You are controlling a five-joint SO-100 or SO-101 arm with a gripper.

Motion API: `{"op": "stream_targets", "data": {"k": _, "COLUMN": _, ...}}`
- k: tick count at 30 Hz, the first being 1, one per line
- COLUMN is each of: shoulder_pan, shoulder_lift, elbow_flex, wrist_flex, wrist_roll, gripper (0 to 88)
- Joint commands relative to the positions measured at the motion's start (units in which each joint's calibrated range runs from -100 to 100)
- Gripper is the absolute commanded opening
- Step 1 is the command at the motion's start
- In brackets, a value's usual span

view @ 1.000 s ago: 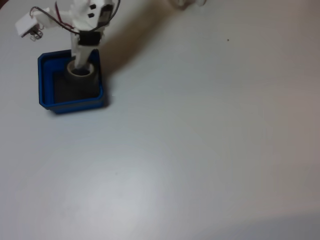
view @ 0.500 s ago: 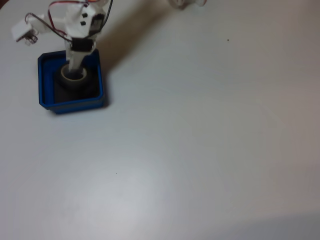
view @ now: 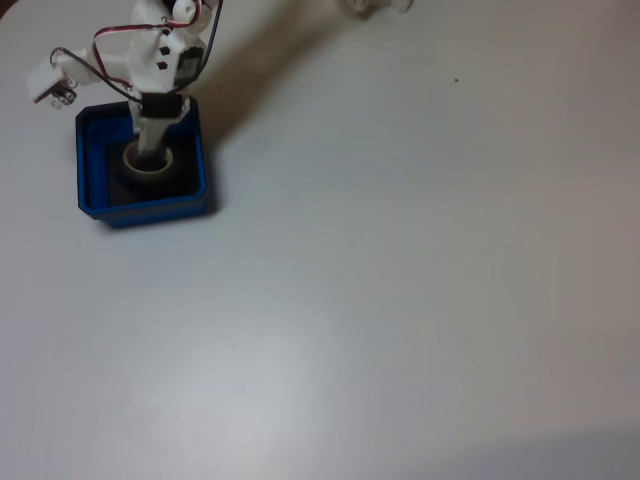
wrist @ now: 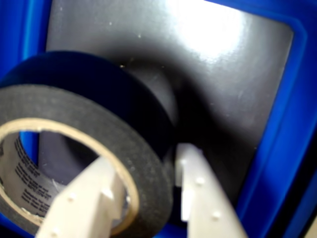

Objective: Pick the black tape roll and drop it in the blue box

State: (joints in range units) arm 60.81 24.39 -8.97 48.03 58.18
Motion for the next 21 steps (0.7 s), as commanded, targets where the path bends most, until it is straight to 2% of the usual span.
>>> {"op": "stream_targets", "data": {"k": 1, "shoulder_pan": 0.4, "shoulder_lift": -0.89, "elbow_flex": -4.6, "wrist_flex": -0.26, "wrist_roll": 0.3, "gripper": 0.9}}
{"op": "stream_targets", "data": {"k": 21, "shoulder_pan": 0.3, "shoulder_lift": 1.7, "elbow_flex": -4.6, "wrist_flex": -0.83, "wrist_roll": 0.3, "gripper": 1.0}}
